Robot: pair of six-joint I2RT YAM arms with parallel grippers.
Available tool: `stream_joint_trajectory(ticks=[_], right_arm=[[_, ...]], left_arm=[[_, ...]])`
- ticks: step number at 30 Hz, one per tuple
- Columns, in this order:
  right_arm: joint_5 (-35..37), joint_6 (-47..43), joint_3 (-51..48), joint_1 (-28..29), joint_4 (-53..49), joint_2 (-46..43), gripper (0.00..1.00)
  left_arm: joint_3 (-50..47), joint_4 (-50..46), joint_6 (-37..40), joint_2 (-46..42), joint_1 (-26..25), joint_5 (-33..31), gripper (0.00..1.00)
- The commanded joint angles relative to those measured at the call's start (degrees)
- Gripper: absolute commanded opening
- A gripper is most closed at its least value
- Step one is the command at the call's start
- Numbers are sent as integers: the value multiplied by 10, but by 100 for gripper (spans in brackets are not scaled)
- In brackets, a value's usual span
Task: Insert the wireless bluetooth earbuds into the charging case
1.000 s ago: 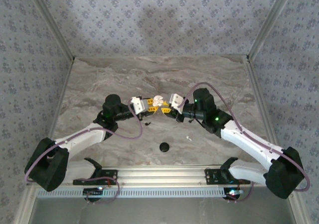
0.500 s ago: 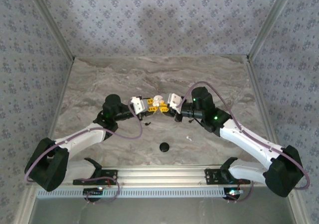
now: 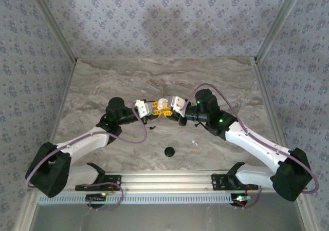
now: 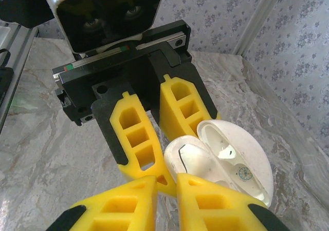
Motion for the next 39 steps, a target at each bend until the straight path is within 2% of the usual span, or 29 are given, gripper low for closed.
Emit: stream_joint_trajectory(ticks=[1,11,20,26,32,39], right_arm=[[8,-13,18,4,-17,-2,20],[10,27,-8,-17,-20,-64,21],[27,150,-33,-65,-41,-112,23],[78,269,-16,-95,-109,-109,25],[124,382,14,-122,-224,-85,26],[125,488,29,-144,-319,-26,26]], left_arm=[[5,11,-2,-10,-3,-2,10],[5,5,0,-13,-4,-10,10],[4,-6,5,-14,-4,-20,10],[3,-12,10,-12,-3,-30,9],[2,-17,10,-9,-3,-28,9],[4,-15,9,5,-3,-28,9]])
